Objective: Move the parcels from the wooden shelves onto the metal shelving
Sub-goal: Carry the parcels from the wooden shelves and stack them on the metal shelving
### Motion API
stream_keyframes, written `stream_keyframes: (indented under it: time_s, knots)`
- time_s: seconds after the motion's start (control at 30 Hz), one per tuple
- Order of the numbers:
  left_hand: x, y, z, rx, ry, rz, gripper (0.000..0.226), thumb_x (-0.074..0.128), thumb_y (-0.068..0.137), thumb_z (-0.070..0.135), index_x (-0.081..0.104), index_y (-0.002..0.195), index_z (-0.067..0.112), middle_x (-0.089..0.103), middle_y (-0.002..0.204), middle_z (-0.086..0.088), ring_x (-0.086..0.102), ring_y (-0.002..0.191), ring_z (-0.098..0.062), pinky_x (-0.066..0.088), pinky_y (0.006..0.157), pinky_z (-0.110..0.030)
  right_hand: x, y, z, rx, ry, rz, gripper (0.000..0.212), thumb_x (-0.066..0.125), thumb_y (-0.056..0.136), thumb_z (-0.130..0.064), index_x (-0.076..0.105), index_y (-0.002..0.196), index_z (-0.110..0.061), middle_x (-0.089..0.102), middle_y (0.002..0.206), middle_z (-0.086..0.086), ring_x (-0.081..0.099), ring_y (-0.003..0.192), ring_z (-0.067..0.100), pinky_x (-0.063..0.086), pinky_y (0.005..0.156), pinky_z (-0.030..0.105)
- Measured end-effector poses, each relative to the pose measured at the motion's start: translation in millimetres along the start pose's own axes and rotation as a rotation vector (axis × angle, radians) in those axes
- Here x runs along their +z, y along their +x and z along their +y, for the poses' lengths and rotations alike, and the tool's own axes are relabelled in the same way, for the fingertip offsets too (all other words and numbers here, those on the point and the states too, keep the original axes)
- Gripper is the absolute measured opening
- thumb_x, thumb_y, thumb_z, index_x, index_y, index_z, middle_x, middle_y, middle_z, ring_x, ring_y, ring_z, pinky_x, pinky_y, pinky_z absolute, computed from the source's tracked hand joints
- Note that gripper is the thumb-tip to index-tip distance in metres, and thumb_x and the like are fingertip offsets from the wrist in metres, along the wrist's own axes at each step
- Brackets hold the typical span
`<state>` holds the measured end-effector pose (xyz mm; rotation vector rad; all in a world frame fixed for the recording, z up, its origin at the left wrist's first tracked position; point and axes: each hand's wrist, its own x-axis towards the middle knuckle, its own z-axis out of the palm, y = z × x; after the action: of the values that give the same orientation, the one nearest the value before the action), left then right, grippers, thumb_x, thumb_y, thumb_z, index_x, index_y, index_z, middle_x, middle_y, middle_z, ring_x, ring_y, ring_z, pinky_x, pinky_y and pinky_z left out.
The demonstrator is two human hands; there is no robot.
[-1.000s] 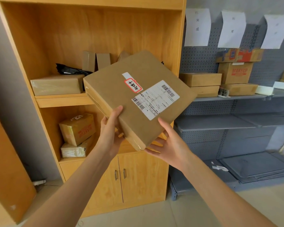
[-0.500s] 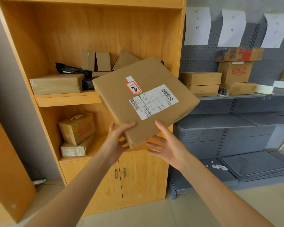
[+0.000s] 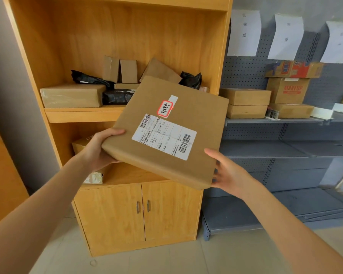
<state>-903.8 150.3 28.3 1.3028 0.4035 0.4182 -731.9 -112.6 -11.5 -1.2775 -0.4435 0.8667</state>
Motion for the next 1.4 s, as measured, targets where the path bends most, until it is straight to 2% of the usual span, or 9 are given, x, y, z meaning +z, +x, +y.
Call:
stream_keyframes:
  time_s: [0.1,0.23,0.37,0.53,0.77,0.9,1.03,1.27,1.4]
  knots:
    - [2.1,2.4,-2.8,0.076,-0.038,0.054,0.043,0.062,0.074,0.038,0.059,0.112,0.019,0.067,0.102,-0.004,0.058,0.097,-0.021,0.043,0.091,-0.043,6.5,-0.7,2.0,-0.017,0.043,0.058,0.066,0.074,0.065,-0.044,0.056,0.127,-0.029,0.062,0.124,0.003,0.062,0.107,0.022,0.053,0.076,0.04]
    - [17.6,6.2,-18.8,0.078,-0.066,0.166,0.11,0.07,0.057,0.063,0.021,0.149,0.031,0.033,0.15,-0.01,0.035,0.134,-0.035,0.036,0.097,-0.056,22.1,-0.4,3.3,-0.035,0.177,0.137,0.053,0.076,0.07,-0.041,0.057,0.118,-0.027,0.064,0.117,0.006,0.064,0.103,0.029,0.054,0.085,0.051]
    - [58.4,-0.6,-46.1,-0.024,-0.138,0.049,0.146,0.08,0.033,0.07,-0.006,0.148,0.044,0.012,0.157,-0.013,0.028,0.137,-0.04,0.034,0.098,-0.067,56.5,6.7,6.6,-0.08,0.416,0.168,0.054,0.075,0.077,-0.034,0.048,0.123,-0.024,0.059,0.12,0.008,0.065,0.099,0.03,0.051,0.091,0.052]
    - [90.0,-1.8,-57.7,-0.014,-0.119,-0.045,0.111,0.082,0.054,0.044,0.018,0.144,0.044,0.054,0.131,-0.003,0.058,0.111,-0.028,0.054,0.081,-0.045,77.0,16.3,15.4,-0.086,0.335,0.164,0.102,0.084,0.053,-0.04,0.035,0.141,-0.026,0.061,0.123,0.004,0.066,0.101,0.025,0.053,0.086,0.038]
    - [53.9,-0.6,-48.5,-0.03,-0.16,0.066,0.068,0.071,0.062,0.024,0.052,0.128,0.026,0.059,0.111,-0.004,0.055,0.097,-0.023,0.047,0.067,-0.034,40.8,8.2,-0.2,-0.034,0.131,0.348,0.129,0.078,0.046,-0.054,0.008,0.152,-0.031,0.027,0.153,0.011,0.034,0.136,0.033,0.03,0.111,0.051]
    - [26.0,1.8,-39.2,-0.04,-0.233,0.099,0.026,0.059,0.077,0.019,0.06,0.102,0.023,0.06,0.099,-0.005,0.056,0.088,-0.023,0.043,0.077,-0.039,15.0,-0.9,-12.0,-0.026,0.025,0.413,0.099,0.071,0.072,-0.05,0.016,0.152,-0.031,0.037,0.144,0.006,0.041,0.126,0.031,0.039,0.093,0.045]
    - [15.1,2.7,-28.3,-0.023,-0.177,0.051,0.039,0.065,0.064,0.021,0.061,0.102,0.023,0.06,0.1,-0.005,0.055,0.091,-0.024,0.04,0.08,-0.041,12.1,1.1,-11.9,-0.035,-0.077,0.22,0.085,0.073,0.061,-0.05,0.043,0.138,-0.029,0.052,0.132,0.004,0.051,0.117,0.026,0.042,0.092,0.045]
    - [20.7,16.8,-24.1,0.014,-0.115,0.002,0.017,0.05,0.086,0.013,0.061,0.098,0.019,0.063,0.09,-0.001,0.057,0.084,-0.019,0.045,0.076,-0.037,16.8,4.4,-4.1,-0.082,-0.06,0.342,0.065,0.069,0.08,-0.043,0.043,0.138,-0.028,0.056,0.127,0.0,0.054,0.115,0.02,0.048,0.083,0.033]
    - [36.7,28.0,-37.1,0.053,-0.07,-0.054,0.024,0.063,0.074,0.025,0.063,0.097,0.02,0.067,0.086,0.002,0.058,0.082,-0.016,0.045,0.075,-0.033,2.0,-3.1,0.9,-0.119,0.021,0.412,0.052,0.067,0.083,-0.04,0.049,0.131,-0.029,0.06,0.125,-0.002,0.056,0.115,0.018,0.046,0.099,0.037]
